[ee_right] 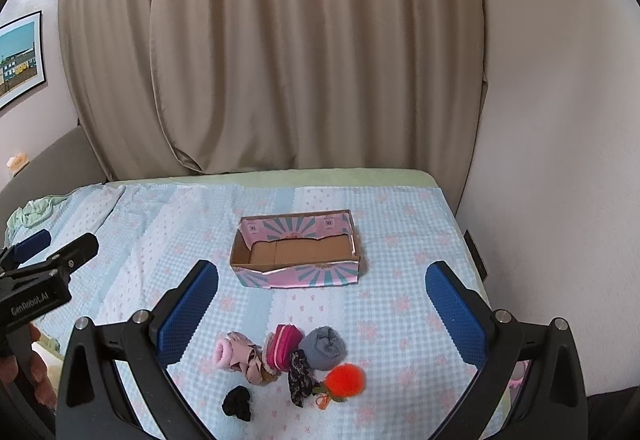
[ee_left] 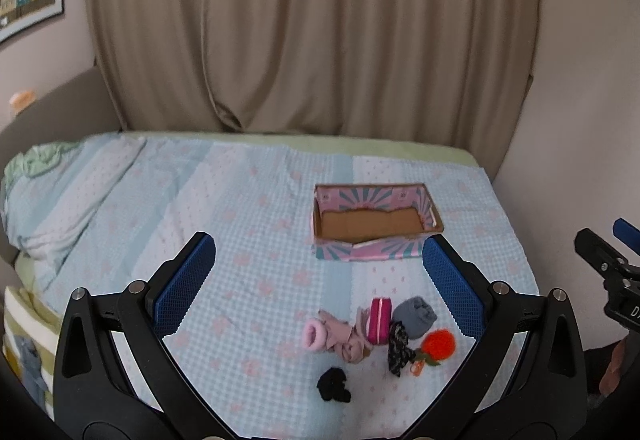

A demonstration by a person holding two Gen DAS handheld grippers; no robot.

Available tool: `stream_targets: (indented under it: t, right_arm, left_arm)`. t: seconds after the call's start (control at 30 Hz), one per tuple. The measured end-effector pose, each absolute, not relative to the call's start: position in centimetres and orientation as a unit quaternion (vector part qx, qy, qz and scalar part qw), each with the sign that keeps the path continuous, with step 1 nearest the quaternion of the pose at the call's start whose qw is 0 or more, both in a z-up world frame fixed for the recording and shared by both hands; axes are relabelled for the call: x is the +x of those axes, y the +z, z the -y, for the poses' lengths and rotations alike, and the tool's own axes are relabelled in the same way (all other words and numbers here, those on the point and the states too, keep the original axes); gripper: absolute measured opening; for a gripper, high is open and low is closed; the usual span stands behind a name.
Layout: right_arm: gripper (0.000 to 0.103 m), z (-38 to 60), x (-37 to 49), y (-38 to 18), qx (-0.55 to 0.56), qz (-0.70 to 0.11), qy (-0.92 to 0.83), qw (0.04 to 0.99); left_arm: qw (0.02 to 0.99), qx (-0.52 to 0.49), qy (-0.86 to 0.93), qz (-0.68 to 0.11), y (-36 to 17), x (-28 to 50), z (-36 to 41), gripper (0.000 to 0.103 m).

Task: Organize soft objects
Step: 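Grasp the pink fluffy scrunchie with left tool while right tool grasps black patterned scarf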

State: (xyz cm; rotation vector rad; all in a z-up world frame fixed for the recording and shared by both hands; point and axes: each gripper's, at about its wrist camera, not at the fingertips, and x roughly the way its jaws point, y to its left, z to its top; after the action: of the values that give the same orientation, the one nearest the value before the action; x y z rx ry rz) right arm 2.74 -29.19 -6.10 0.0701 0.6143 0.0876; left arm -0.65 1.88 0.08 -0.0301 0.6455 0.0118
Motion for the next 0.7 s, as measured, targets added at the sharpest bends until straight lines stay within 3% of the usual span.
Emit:
stream_targets:
  t: [0.37, 0.7]
  right_arm:
    - [0.103, 28.3, 3.3, -12.5, 0.056, -0.361, 0.035, 0.93]
    - [0.103, 23.7, 4.9, -21.3, 0.037, -0.403, -0.001, 0.915]
  left_arm:
    - [0.918, -0.001, -0.032, -0.396, -8.3, 0.6, -4.1, 0.102]
    - [0.873, 0.052, -0.141, -0.463, -20.4, 4.7, -5.8, 0.102]
